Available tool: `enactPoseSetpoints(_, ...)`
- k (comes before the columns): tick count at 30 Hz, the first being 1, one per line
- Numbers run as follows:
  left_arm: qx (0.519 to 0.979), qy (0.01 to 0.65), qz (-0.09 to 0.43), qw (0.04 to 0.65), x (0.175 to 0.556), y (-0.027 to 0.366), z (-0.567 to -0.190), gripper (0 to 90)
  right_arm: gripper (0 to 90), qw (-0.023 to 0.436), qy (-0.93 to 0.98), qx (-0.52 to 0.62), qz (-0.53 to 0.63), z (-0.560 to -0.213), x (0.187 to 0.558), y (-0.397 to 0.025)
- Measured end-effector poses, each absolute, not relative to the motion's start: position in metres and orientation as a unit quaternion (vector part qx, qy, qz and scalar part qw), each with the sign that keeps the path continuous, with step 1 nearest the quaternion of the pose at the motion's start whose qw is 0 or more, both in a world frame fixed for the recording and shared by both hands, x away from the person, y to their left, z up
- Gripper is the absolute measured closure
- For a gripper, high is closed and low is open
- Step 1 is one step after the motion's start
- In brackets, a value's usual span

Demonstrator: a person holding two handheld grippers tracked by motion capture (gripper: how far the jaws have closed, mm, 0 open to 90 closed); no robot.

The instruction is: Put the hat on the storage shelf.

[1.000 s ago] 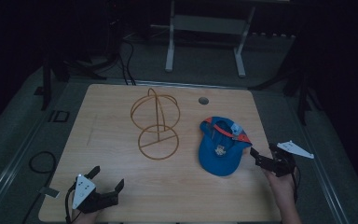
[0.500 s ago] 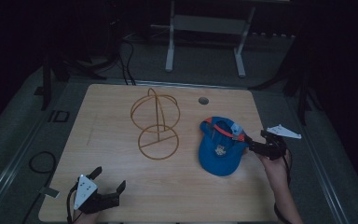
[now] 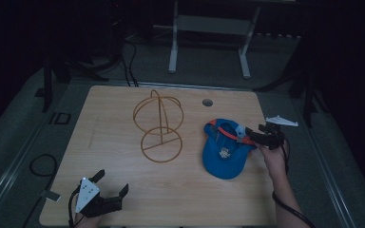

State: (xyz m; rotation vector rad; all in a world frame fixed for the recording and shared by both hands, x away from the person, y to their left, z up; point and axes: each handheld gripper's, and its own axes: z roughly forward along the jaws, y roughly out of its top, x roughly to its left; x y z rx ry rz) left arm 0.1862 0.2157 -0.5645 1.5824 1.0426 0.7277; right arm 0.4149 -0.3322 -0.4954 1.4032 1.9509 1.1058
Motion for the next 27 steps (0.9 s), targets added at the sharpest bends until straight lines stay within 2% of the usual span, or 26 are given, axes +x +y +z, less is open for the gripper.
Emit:
enactPoseSetpoints(17,0.653,0.452,0.304,0.526,0.185,0.218,-0.563,0.8,39.8,0.206,0.723,0.544,0.371,-0.528,0.451,-0.325)
enactPoseSetpoints(25,0.654,0.46,0.294,0.523,0.185,0.217,-0.562,0.8,49.1,0.183,0.738,0.544,0.354,-0.544,0.457,-0.323)
enactPoseSetpoints(26,0.654,0.461,0.293,0.524,0.185,0.217,-0.562,0.8,53.9,0.179,0.745,0.539,0.35,-0.547,0.457,-0.32)
enactPoseSetpoints(27,0.654,0.461,0.291,0.524,0.185,0.217,-0.562,0.8,53.9,0.179,0.745,0.539,0.35,-0.547,0.457,-0.32)
